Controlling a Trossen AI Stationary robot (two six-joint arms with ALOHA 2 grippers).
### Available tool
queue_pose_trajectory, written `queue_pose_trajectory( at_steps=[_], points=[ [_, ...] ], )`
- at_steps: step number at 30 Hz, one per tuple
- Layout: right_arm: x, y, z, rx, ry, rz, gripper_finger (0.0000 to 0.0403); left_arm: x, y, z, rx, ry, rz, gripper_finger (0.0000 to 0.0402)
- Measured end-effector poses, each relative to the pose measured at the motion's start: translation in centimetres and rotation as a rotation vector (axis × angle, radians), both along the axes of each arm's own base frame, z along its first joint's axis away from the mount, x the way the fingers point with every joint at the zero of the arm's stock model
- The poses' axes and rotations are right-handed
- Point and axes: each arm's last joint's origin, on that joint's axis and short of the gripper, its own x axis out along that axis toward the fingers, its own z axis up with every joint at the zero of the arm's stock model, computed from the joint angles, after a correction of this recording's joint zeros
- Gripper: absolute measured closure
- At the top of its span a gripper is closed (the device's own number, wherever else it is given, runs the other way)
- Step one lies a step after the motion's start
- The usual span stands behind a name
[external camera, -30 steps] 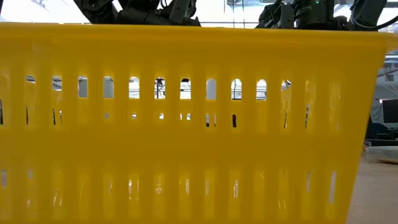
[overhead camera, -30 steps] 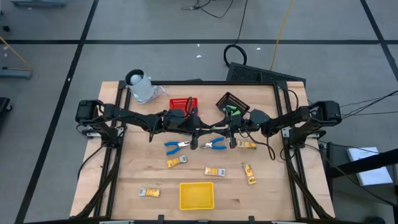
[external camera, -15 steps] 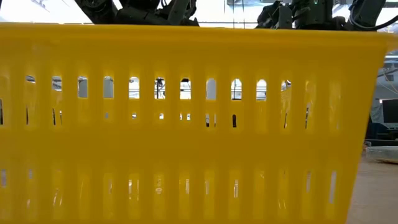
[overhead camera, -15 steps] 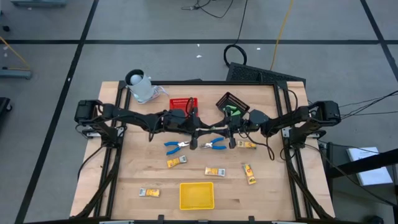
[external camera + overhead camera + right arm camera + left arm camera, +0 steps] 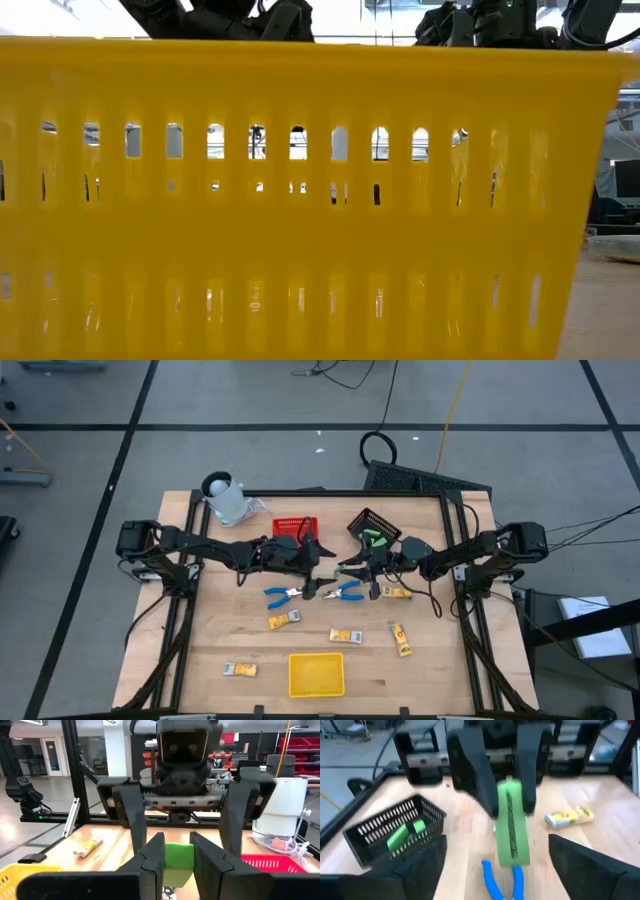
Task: Pick & Place School Supplies
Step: Put the green eraser into the black bin
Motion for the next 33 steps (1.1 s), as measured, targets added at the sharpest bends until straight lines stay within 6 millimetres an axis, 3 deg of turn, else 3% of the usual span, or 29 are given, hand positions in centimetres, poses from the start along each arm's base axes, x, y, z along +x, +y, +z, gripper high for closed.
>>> queue_pose_trajectory(
  at_steps=[8, 14, 23, 33],
  points=[
    [-0.2, -1.9, -0.4, 0.006, 0.041, -0.088, 0.0339, -1.6, -0.3, -0.3, -0.008, 0.172, -0.013, 0.0005],
    [-0.8, -4.7, -1.3, 0.035, 0.138, -0.203, 0.0339, -3.0, -0.3, -0.4, 0.004, 0.3, -0.014, 0.0014],
    [-2.4, -8.0, -1.7, 0.062, 0.258, -0.353, 0.0339, -3.2, 0.0, -0.1, 0.103, 0.294, 0.014, 0.0025],
    [-6.0, -9.2, 0.2, 0.057, 0.415, -0.546, 0.0339, -3.3, 0.5, 0.5, 0.105, 0.262, 0.033, 0.0015]
  ],
)
